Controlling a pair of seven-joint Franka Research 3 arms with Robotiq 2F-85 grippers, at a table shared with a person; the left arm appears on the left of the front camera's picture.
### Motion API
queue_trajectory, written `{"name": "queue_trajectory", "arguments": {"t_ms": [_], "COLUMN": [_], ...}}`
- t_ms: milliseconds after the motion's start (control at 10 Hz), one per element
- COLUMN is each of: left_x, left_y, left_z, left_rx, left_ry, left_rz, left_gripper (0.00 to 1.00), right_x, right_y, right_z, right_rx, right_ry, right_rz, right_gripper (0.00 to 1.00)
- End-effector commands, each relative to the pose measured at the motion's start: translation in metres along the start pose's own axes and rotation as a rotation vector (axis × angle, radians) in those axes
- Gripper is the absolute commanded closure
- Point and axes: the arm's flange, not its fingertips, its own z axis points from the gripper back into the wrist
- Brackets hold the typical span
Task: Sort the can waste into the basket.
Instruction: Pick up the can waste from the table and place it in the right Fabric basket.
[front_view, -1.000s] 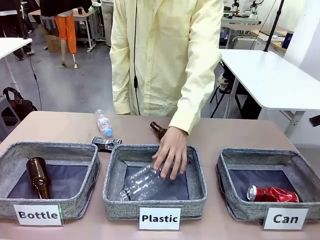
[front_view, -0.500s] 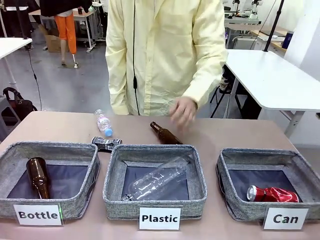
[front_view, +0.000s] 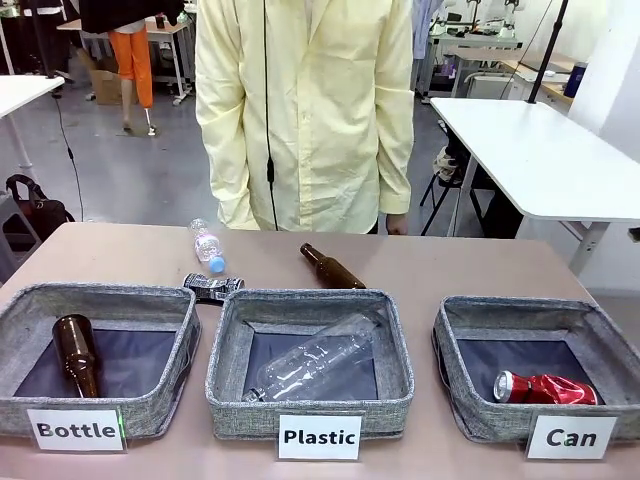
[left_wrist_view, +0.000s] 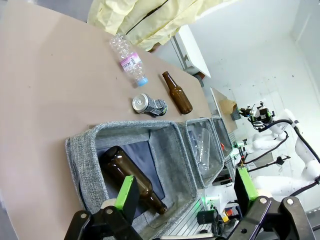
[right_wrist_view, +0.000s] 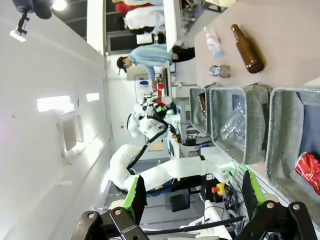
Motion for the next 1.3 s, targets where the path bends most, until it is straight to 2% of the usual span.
{"name": "queue_trajectory", "arguments": {"t_ms": [0, 500, 600, 700, 900, 1000, 1200], "left_x": [0.001, 0.000, 0.009, 0.023, 0.053, 0.060, 0.052], "left_y": [0.000, 0.000, -0.025, -0.043, -0.082, -0.102, -0.131], "left_z": [-0.001, 0.000, -0.008, -0.021, -0.072, -0.106, -0.164], "left_rx": [-0.020, 0.000, 0.027, 0.035, 0.146, 0.156, 0.204], "left_ry": [-0.016, 0.000, 0.028, 0.101, 0.226, 0.308, 0.506], "left_rz": [-0.020, 0.000, -0.073, -0.145, -0.298, -0.413, -0.758], "left_gripper": [0.00, 0.00, 0.00, 0.00, 0.00, 0.00, 0.00], "right_x": [-0.002, -0.002, -0.002, -0.002, -0.002, -0.002, -0.002], "right_y": [0.001, 0.001, 0.001, 0.001, 0.001, 0.001, 0.001], "right_z": [0.004, 0.004, 0.004, 0.004, 0.004, 0.004, 0.004], "right_rx": [-0.005, -0.005, -0.005, -0.005, -0.005, -0.005, -0.005], "right_ry": [0.013, 0.013, 0.013, 0.013, 0.013, 0.013, 0.013], "right_rz": [0.017, 0.017, 0.017, 0.017, 0.017, 0.017, 0.017], "right_gripper": [0.00, 0.00, 0.00, 0.00, 0.00, 0.00, 0.00]}}
